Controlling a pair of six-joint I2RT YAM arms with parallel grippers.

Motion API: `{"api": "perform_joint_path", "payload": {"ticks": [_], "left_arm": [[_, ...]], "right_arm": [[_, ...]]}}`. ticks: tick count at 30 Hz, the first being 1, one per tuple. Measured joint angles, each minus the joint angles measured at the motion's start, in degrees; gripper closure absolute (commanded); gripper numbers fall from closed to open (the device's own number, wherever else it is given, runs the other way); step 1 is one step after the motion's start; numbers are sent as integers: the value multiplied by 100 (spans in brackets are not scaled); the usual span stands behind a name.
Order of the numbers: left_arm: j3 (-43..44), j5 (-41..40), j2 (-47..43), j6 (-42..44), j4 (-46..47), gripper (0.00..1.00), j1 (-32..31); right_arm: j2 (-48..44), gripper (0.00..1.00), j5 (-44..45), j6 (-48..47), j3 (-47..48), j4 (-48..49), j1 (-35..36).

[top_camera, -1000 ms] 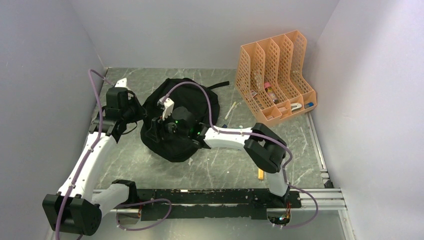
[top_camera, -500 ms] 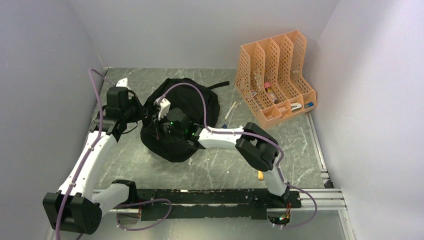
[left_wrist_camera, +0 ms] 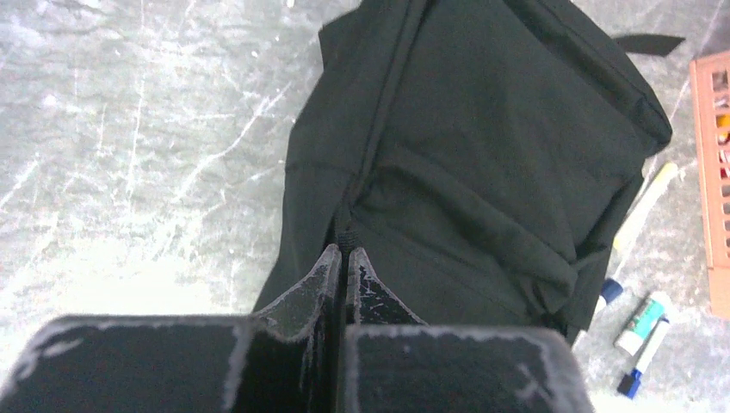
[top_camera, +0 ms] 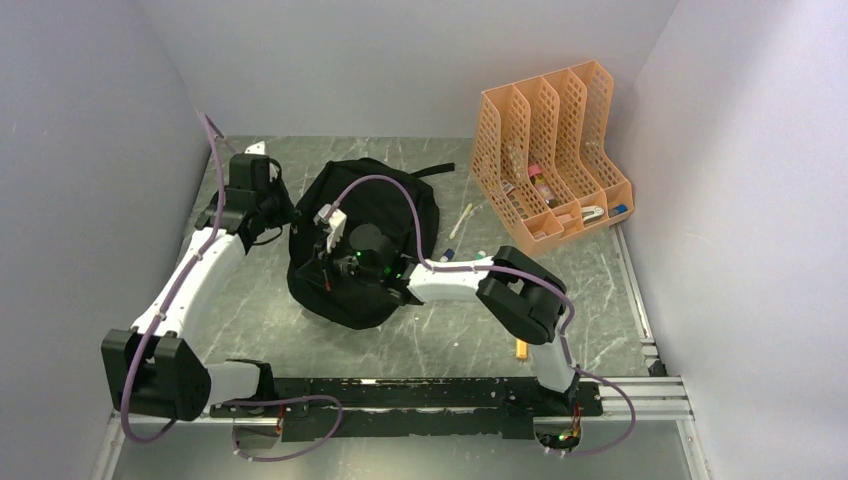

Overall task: Pack the student bag
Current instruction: Zip the student bag at the center of the board.

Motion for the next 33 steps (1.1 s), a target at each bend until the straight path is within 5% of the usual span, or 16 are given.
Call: {"api": "perform_joint_path", "payload": {"ticks": [27,30,33], "left_arm": [[767,-442,2192,321,767,95,-22],[811,-398,2234,321,745,77,-22],[935,-492,2201,308,916,52,-22]], "right_arm": [[-247,97,-909,-520,-566,579,-114],[-247,74,-892,-553,-586,577,-114],[-348,65,-1040,-562,-603,407,-46]]}}
